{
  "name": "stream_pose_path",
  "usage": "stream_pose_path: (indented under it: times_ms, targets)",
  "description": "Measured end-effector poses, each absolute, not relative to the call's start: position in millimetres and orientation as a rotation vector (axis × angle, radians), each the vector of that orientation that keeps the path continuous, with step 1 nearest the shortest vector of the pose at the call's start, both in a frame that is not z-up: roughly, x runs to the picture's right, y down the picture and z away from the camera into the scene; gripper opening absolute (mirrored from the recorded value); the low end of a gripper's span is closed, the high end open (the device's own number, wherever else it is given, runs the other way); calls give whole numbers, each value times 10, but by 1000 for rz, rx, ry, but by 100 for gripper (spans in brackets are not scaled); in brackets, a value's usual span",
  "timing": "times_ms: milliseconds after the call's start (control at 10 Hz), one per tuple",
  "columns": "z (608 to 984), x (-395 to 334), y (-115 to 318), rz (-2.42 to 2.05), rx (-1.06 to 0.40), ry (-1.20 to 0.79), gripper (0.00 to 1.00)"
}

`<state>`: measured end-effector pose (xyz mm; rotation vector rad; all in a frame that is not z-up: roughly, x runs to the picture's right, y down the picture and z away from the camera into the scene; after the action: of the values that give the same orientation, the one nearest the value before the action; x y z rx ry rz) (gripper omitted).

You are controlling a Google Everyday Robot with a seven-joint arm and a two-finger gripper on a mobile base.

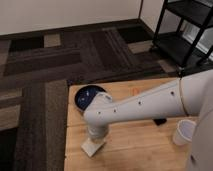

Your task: Wipe the white sponge on the table

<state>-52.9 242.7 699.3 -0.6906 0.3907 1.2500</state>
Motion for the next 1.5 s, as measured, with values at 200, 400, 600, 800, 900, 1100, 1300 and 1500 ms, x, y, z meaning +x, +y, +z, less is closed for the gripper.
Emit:
stream_pose_path:
  times_ms: [200, 400, 600, 800, 900, 1100, 1300, 1500]
  targets:
    - [7017, -590, 2493, 1225, -707, 402, 0]
    - [7066, -575, 2446, 1220, -695, 412, 0]
    - [7126, -461, 2295, 1229, -650, 422, 0]
    - [7163, -209, 2233, 1245, -598, 472, 0]
    - [7170, -64, 2246, 1262, -581, 504, 0]
    - [7145, 119, 2296, 1296, -562, 546, 0]
    - [7042, 116, 2391, 1305, -574, 562, 0]
    - [6924, -185, 2492, 1257, -621, 525, 0]
